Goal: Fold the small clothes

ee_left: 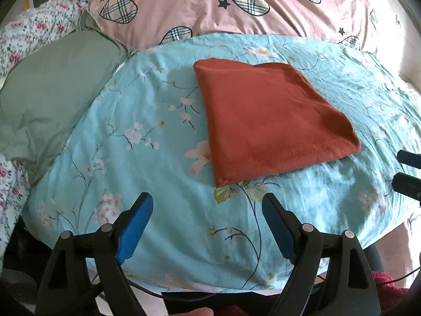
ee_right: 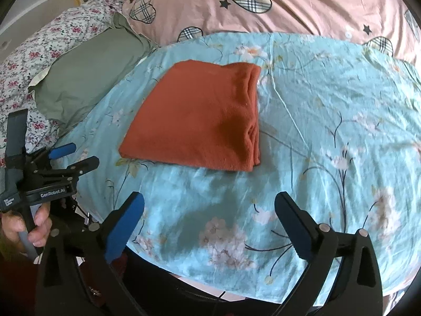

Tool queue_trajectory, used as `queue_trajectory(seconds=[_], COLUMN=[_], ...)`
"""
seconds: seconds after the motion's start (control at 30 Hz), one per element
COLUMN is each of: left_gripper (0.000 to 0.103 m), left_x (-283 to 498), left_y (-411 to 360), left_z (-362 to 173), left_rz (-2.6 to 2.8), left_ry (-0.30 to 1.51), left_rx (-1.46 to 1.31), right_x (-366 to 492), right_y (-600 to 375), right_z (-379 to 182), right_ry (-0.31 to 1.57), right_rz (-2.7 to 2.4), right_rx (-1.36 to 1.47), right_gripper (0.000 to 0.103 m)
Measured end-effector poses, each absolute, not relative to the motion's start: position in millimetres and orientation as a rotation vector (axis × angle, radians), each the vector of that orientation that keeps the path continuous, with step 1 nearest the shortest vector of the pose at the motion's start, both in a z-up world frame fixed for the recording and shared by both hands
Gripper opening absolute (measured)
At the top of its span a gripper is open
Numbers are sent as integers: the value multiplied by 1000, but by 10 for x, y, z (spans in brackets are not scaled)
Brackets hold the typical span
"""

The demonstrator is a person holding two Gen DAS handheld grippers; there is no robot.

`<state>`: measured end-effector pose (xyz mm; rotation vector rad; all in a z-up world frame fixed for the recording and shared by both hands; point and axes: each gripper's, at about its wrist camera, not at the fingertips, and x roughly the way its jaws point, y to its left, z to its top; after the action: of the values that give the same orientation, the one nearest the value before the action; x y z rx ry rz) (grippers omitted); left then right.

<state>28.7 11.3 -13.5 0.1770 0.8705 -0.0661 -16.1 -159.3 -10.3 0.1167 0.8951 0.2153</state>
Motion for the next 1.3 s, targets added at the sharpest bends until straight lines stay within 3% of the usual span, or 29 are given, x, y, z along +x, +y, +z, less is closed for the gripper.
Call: queue_trajectory(seconds=[0.2, 1.3], left_gripper=[91, 91], left_x=[358, 775], left_y=[114, -28], left_z=[-78, 84], left_rz=[-45, 6], left_ry=[865, 837], left_rx=[185, 217], right_x=[-50, 578], right_y=[-1594, -1460], right_z=[-167, -79], right_ry=[904, 924], right_rz=[220, 273], right_rx=[140, 51], right_gripper=[102, 103])
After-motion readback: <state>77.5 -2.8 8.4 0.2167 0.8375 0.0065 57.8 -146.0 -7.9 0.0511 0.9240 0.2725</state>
